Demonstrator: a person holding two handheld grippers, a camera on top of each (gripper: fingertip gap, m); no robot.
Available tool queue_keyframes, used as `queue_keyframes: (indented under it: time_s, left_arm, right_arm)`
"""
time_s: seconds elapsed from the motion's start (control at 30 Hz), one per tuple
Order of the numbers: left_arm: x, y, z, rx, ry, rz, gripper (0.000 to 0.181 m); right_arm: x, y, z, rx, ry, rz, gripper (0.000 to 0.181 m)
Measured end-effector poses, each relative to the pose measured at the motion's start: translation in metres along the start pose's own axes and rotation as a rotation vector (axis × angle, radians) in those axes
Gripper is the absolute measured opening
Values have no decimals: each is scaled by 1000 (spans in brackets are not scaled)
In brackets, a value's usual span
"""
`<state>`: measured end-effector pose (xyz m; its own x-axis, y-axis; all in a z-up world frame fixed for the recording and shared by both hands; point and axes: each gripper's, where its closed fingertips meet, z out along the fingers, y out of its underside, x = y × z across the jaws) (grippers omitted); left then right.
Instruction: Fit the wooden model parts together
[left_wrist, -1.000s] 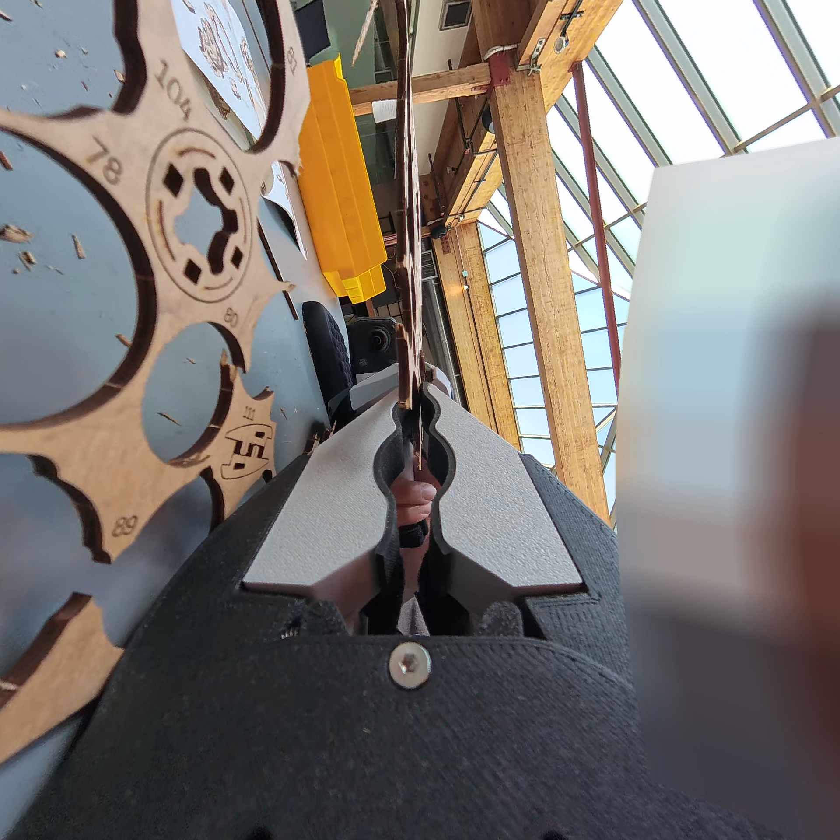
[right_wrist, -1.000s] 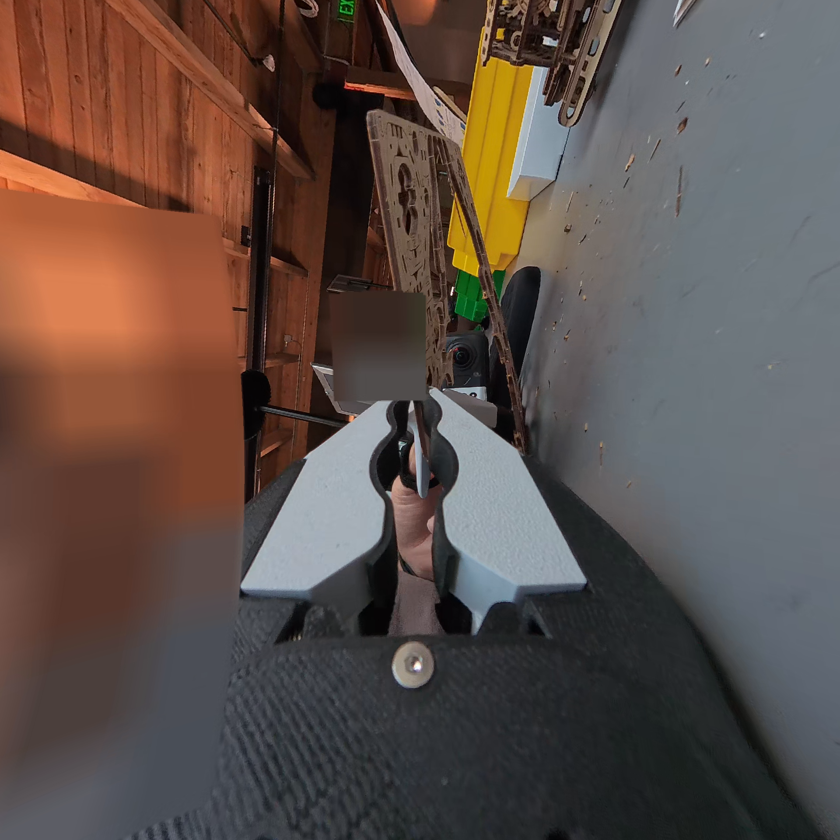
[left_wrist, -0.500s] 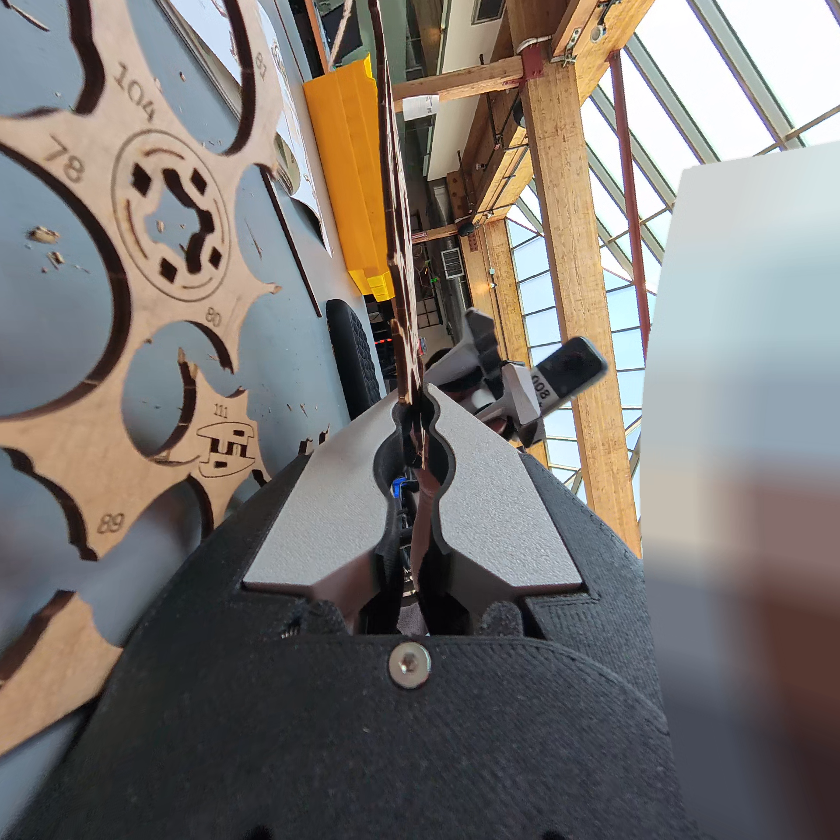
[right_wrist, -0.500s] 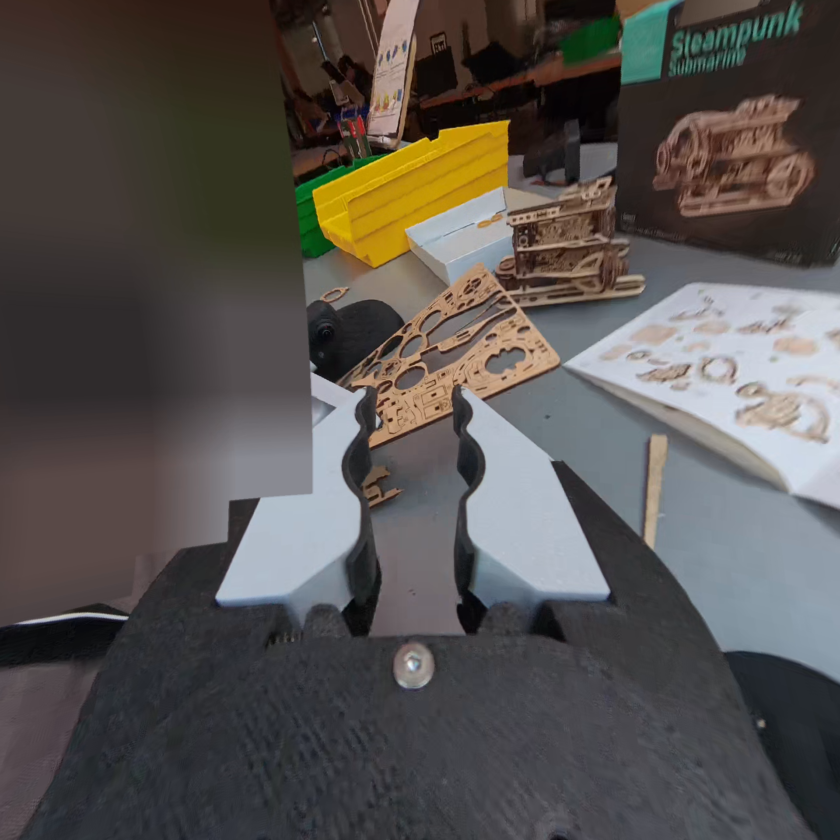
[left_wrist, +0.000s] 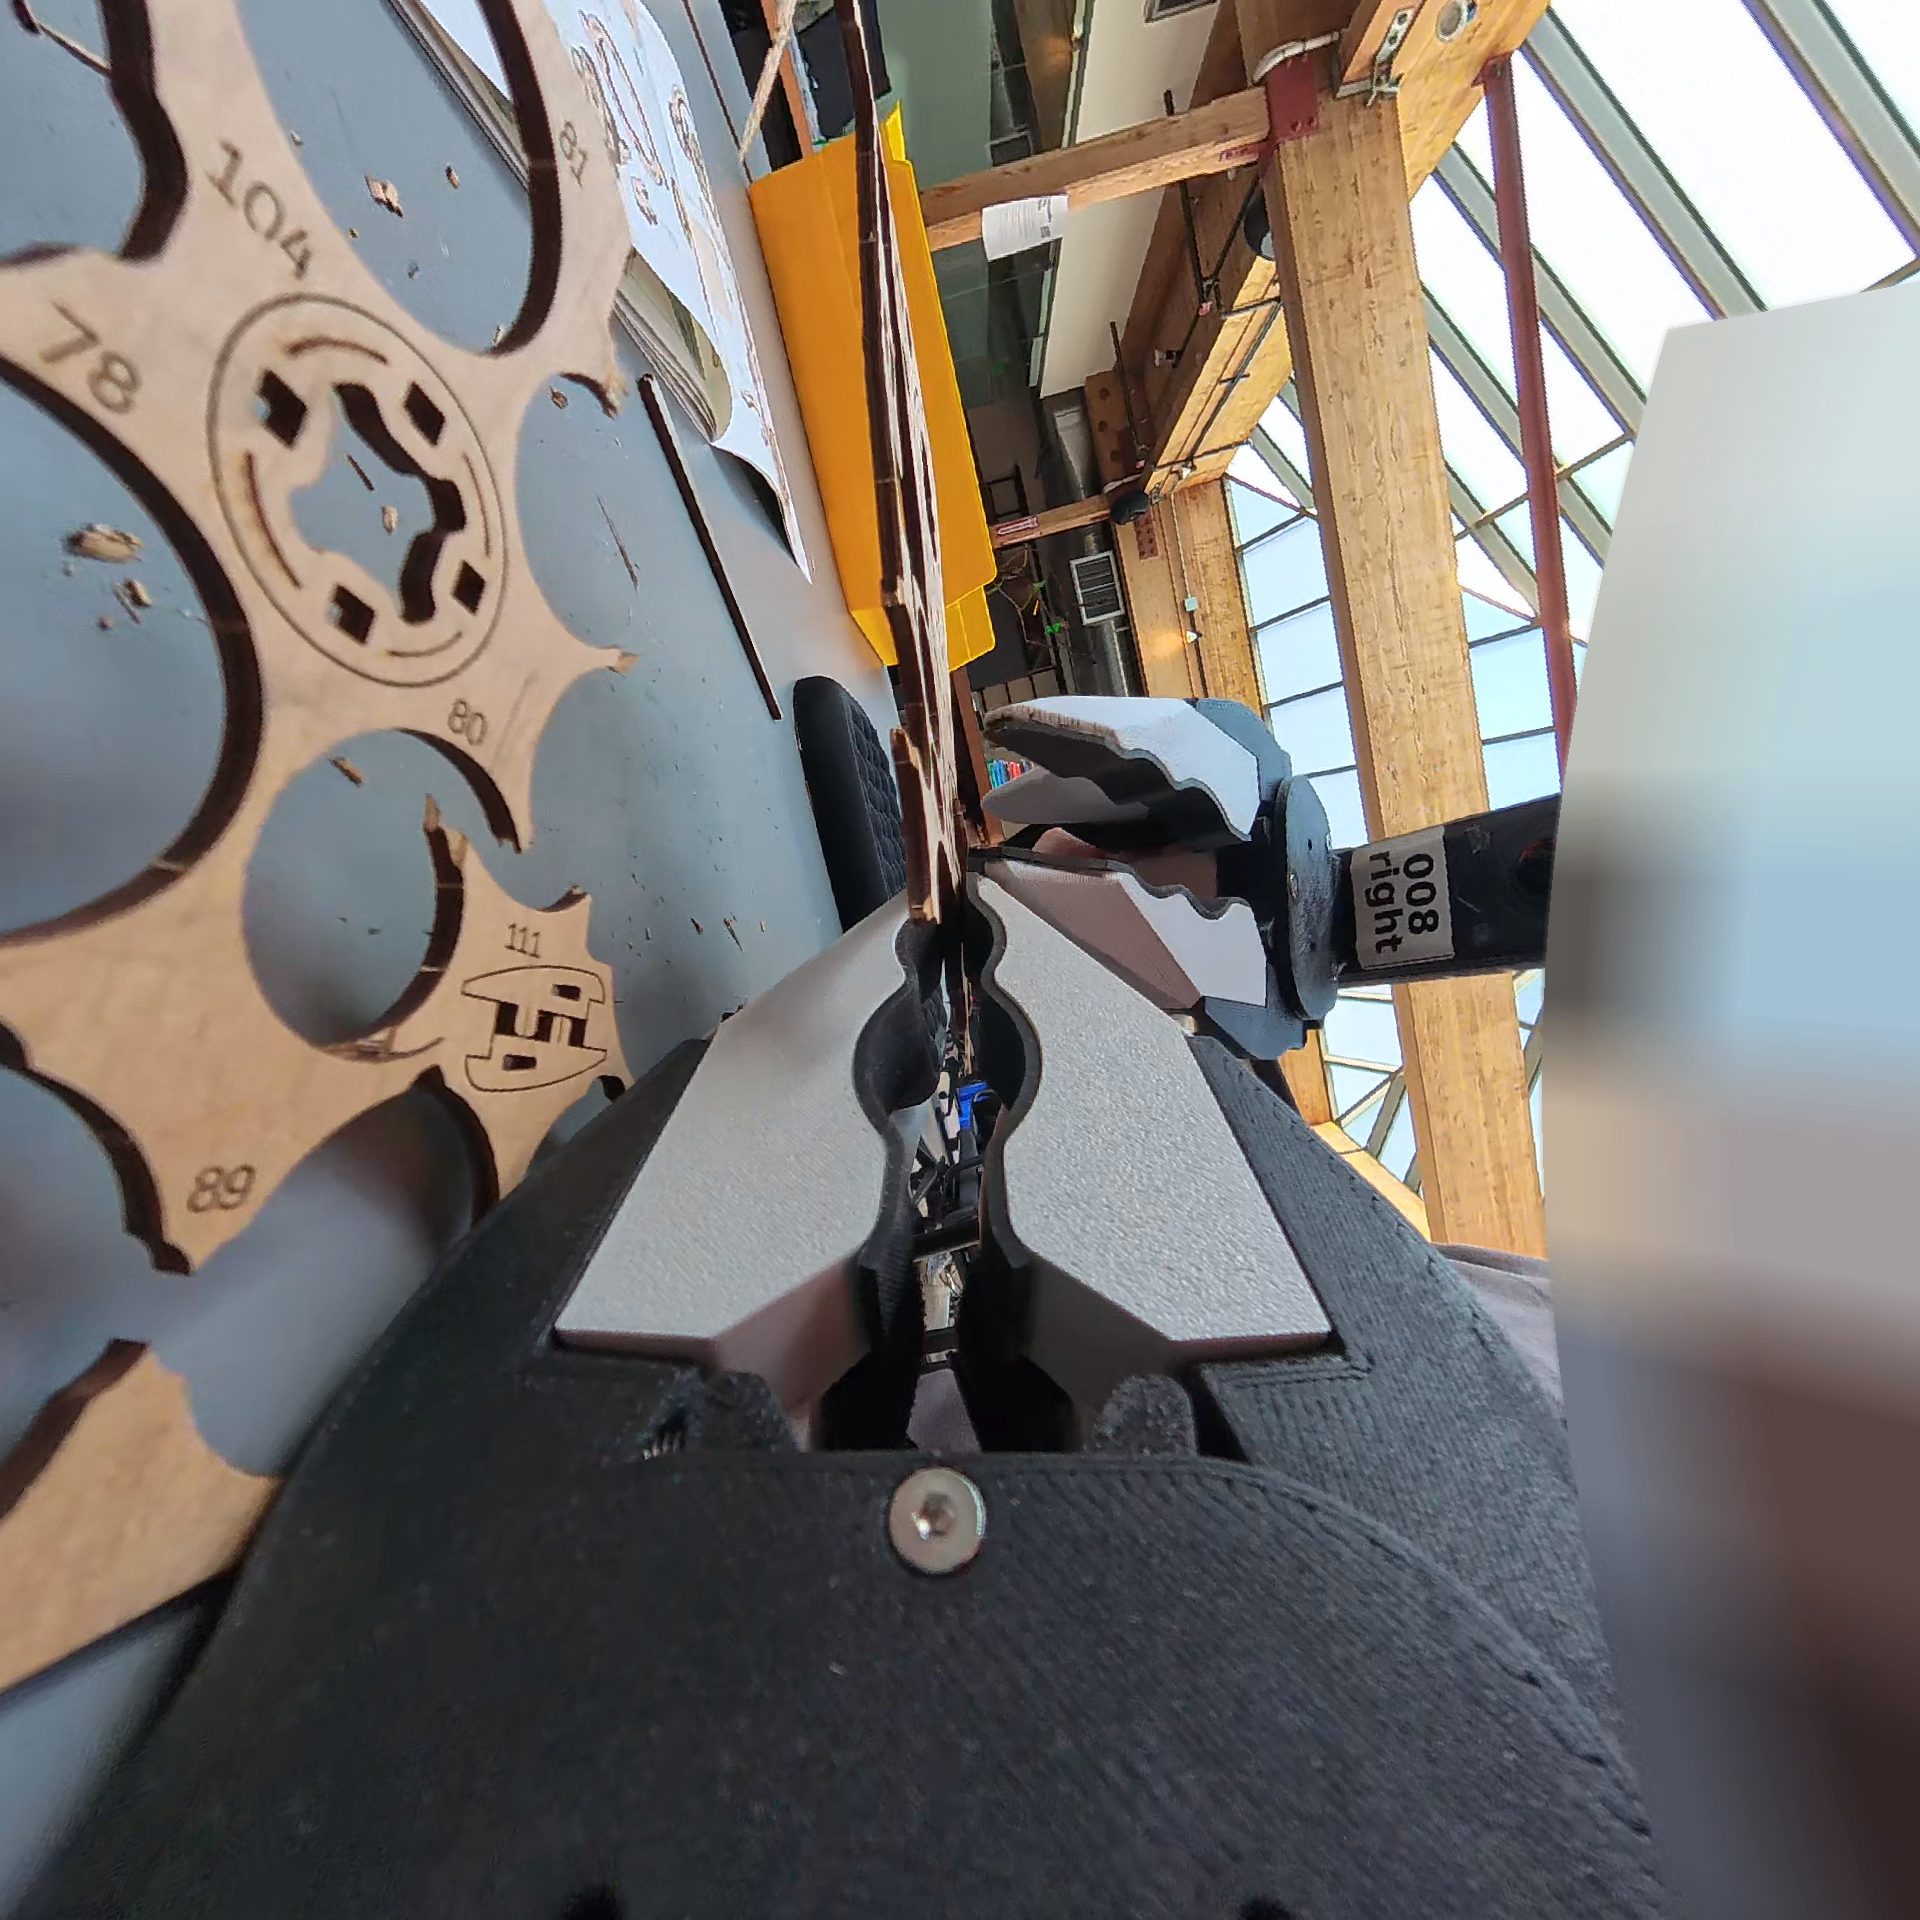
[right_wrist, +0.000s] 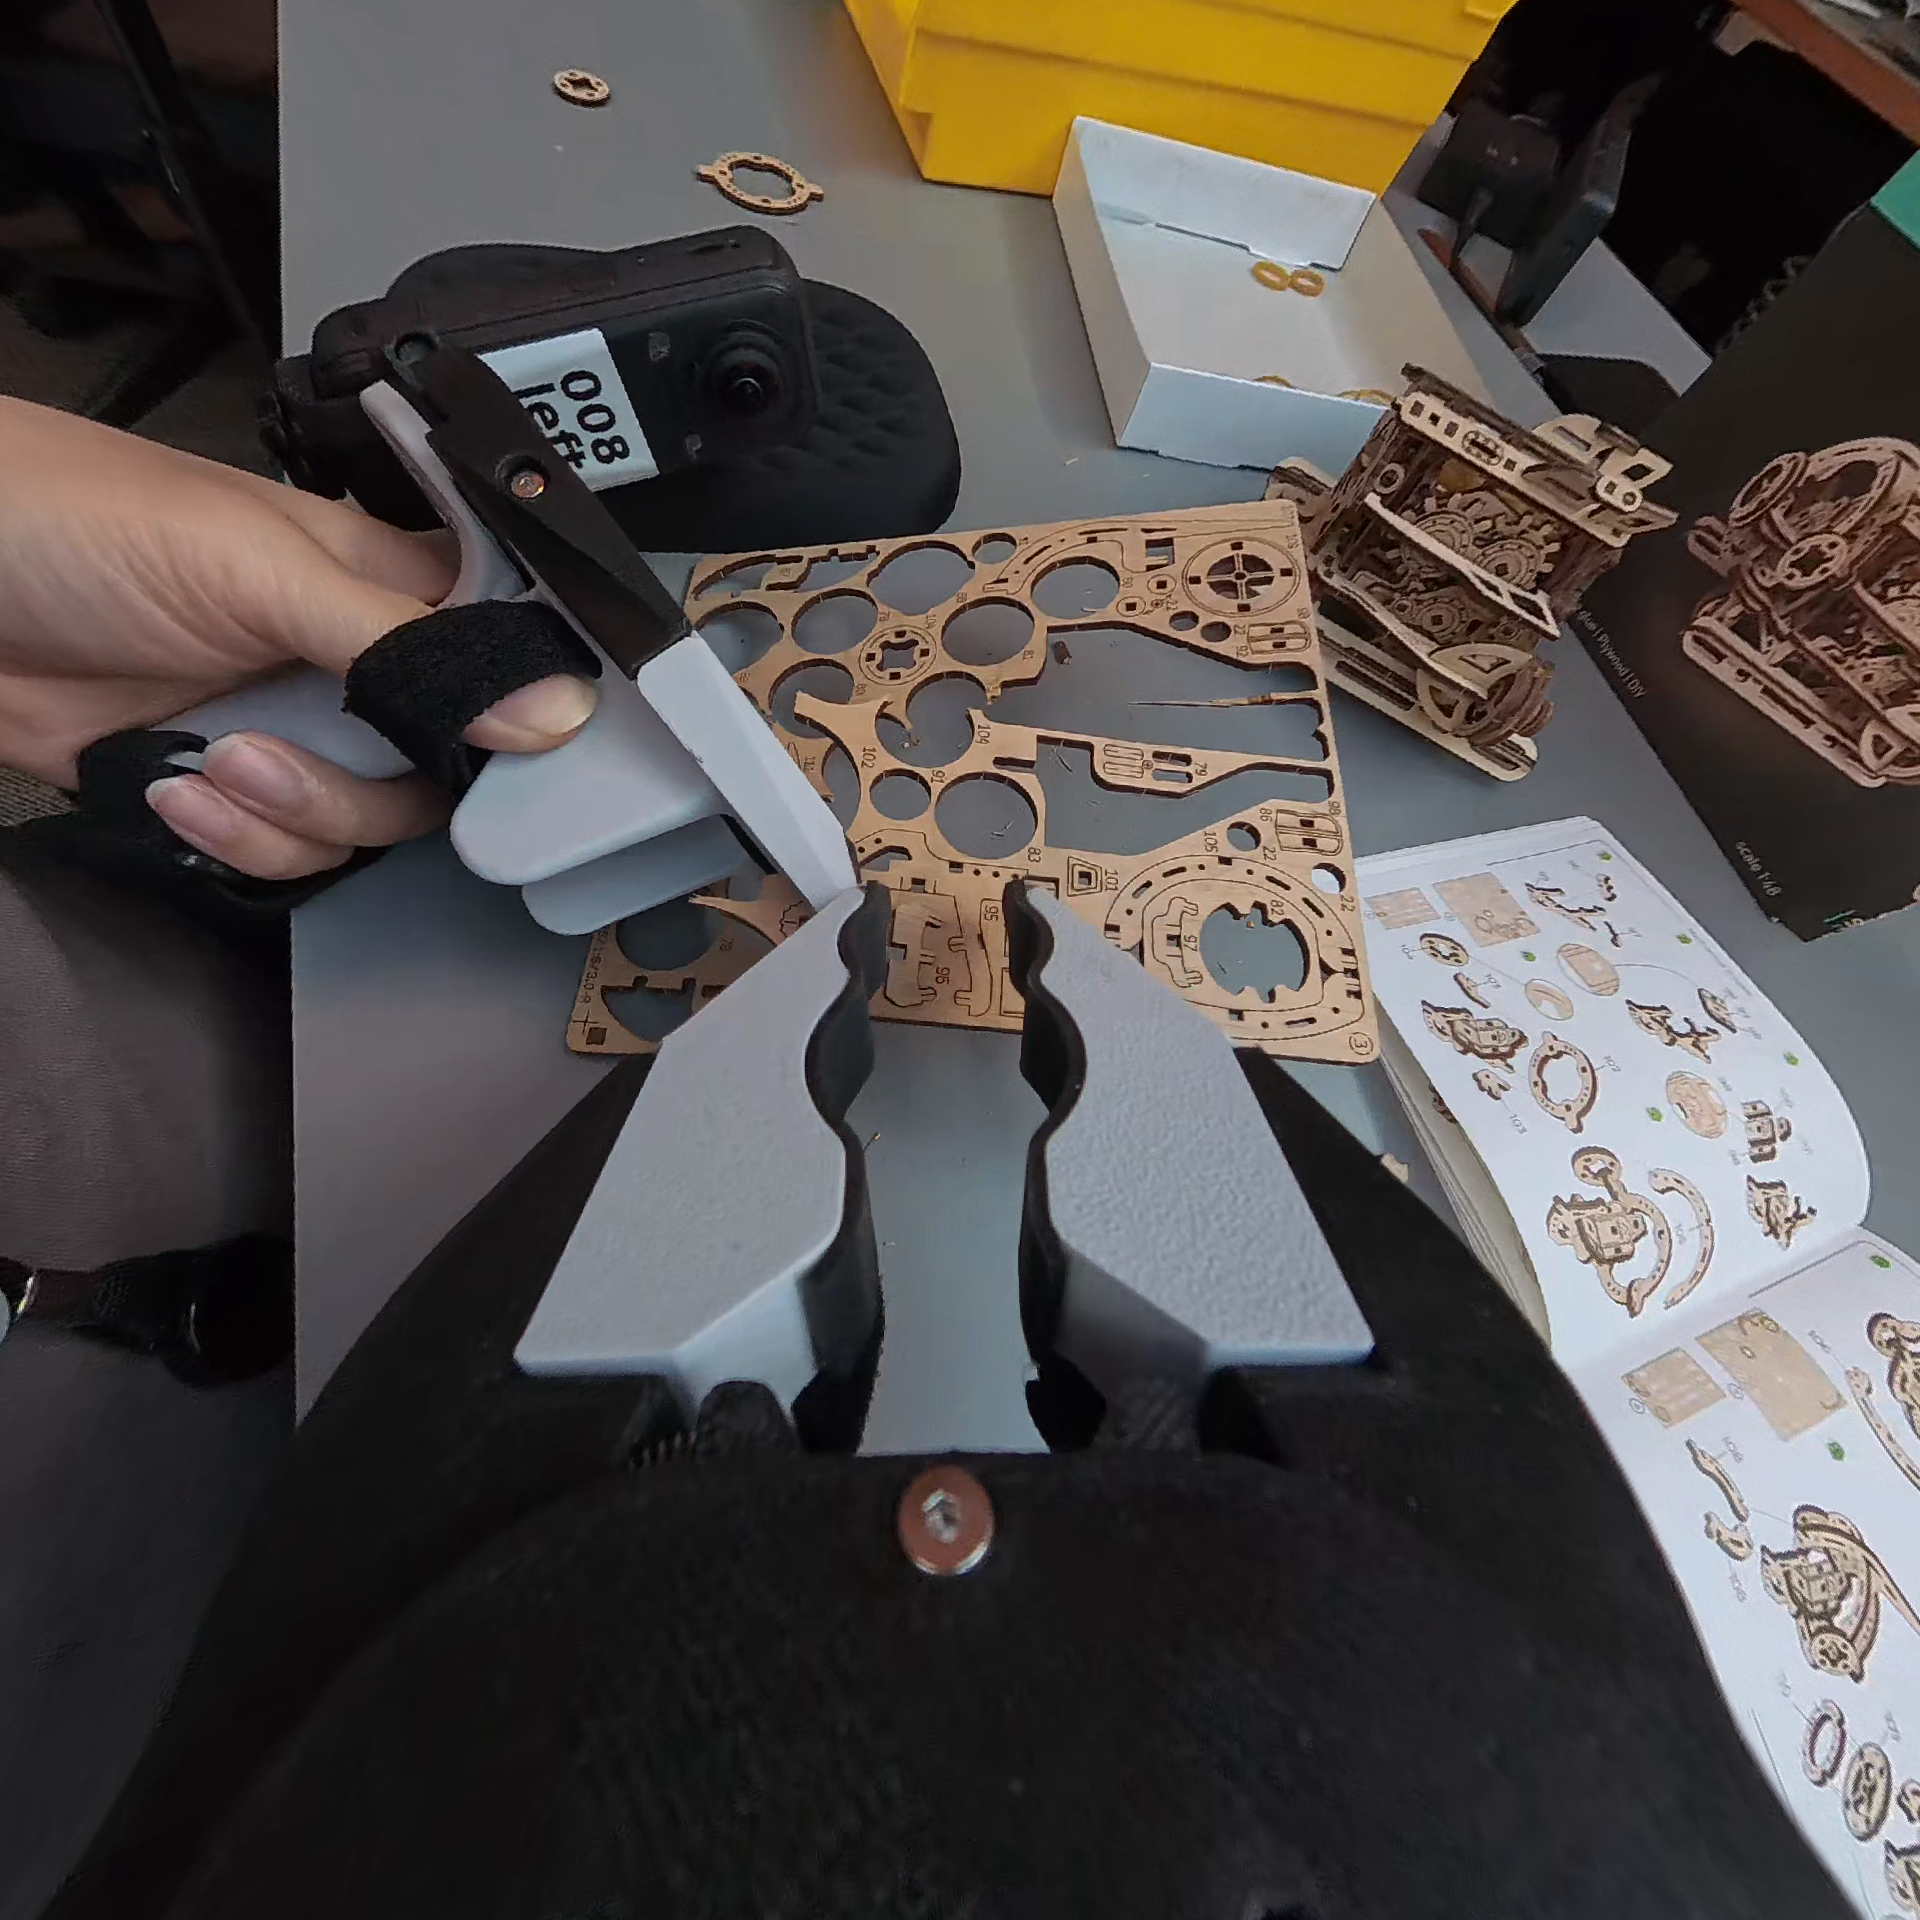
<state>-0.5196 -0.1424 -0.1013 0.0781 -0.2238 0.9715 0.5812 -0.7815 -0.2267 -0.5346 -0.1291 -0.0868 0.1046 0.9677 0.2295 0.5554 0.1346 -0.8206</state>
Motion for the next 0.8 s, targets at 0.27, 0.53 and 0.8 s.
queue_keyframes:
  time_s: [0.27,0.53,0.8]
  left_arm:
    - [-2,1,0,-5,-15,10,0]
    - [-5,0,-1,0,-27,13,0]
    - [-4,-1,-2,3,-19,9,0]
  right_arm:
    - [0,4,3,-74,-60,-13,18]
    - [6,10,6,-148,-30,-71,6]
    - [8,-8,-8,-64,-131,41,0]
